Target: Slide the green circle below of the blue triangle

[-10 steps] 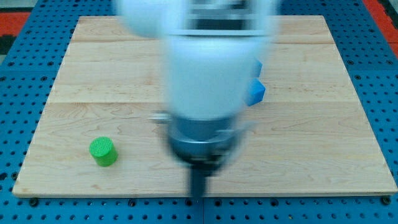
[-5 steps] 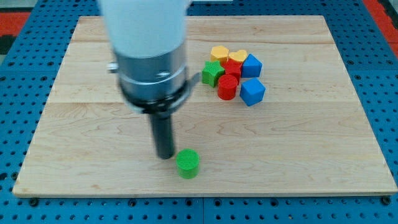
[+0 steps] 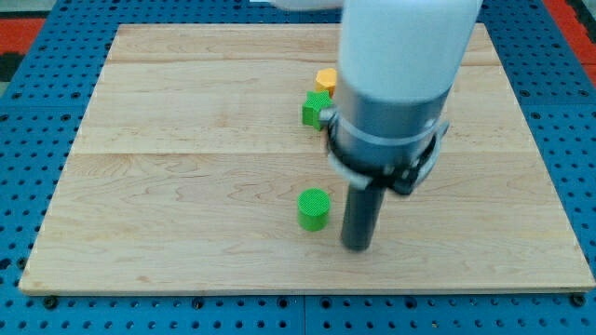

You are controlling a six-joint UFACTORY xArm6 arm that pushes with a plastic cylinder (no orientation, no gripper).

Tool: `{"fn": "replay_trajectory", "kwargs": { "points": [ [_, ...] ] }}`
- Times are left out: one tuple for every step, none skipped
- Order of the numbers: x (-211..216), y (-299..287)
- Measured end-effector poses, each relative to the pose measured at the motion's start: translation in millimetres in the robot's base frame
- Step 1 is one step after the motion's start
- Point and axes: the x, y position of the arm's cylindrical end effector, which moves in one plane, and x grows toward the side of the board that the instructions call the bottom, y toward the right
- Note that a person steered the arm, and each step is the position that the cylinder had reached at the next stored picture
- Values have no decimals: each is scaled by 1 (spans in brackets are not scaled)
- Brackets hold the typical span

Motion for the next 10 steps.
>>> {"fn": "replay_trajectory", "kwargs": {
  "points": [
    [29,-57],
    [-1,-78],
    [-41,-28],
    [-52,-25],
    [-59,-76],
    [-85,-11],
    [-95,59],
    [-63,52],
    [-71,105],
    [-115,108]
  ]
}}
